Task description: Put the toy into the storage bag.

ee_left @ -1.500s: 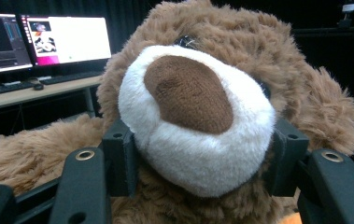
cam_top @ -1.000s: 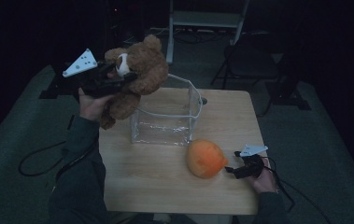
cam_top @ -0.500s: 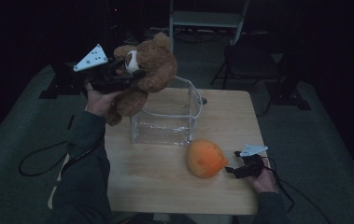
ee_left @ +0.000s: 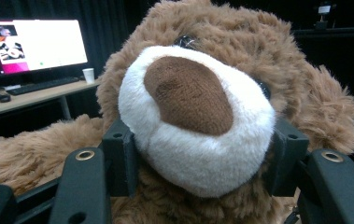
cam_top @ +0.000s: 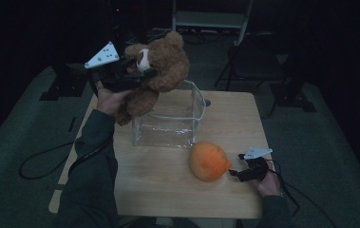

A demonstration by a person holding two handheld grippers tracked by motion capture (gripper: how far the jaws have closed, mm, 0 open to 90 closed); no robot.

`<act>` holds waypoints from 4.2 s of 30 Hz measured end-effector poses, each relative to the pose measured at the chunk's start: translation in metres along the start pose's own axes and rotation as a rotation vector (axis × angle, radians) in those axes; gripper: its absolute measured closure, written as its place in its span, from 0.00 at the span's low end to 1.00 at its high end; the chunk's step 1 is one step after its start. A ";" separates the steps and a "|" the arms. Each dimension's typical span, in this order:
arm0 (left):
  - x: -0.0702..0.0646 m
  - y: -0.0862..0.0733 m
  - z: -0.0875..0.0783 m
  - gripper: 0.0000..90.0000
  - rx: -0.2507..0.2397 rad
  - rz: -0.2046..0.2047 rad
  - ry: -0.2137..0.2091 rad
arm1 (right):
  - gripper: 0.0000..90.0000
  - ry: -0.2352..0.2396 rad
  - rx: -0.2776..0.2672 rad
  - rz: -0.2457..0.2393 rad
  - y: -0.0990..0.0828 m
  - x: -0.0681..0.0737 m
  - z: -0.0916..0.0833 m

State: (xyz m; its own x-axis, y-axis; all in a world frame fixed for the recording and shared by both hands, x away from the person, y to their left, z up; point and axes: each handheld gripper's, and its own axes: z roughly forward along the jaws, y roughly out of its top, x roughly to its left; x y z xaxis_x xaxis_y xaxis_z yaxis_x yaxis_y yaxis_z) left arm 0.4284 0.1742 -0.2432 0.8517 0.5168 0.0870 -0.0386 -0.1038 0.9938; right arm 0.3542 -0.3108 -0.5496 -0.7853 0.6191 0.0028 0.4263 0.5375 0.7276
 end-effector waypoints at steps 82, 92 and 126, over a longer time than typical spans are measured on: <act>0.010 -0.035 0.081 0.46 0.046 -0.129 -0.128 | 0.15 0.002 -0.001 -0.003 0.000 0.000 0.000; 0.013 -0.038 0.086 0.45 0.064 -0.136 -0.135 | 0.15 0.002 -0.001 -0.003 0.000 0.000 0.000; 0.009 -0.060 0.116 0.45 0.146 -0.173 -0.157 | 0.15 0.002 0.000 -0.004 0.000 -0.001 0.000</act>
State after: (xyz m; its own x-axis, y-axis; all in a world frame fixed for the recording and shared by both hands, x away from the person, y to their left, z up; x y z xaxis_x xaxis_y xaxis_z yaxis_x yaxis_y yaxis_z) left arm 0.4989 0.0864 -0.3102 0.9103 0.4003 -0.1057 0.1803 -0.1533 0.9716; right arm 0.3546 -0.3112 -0.5496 -0.7880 0.6157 0.0009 0.4229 0.5402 0.7276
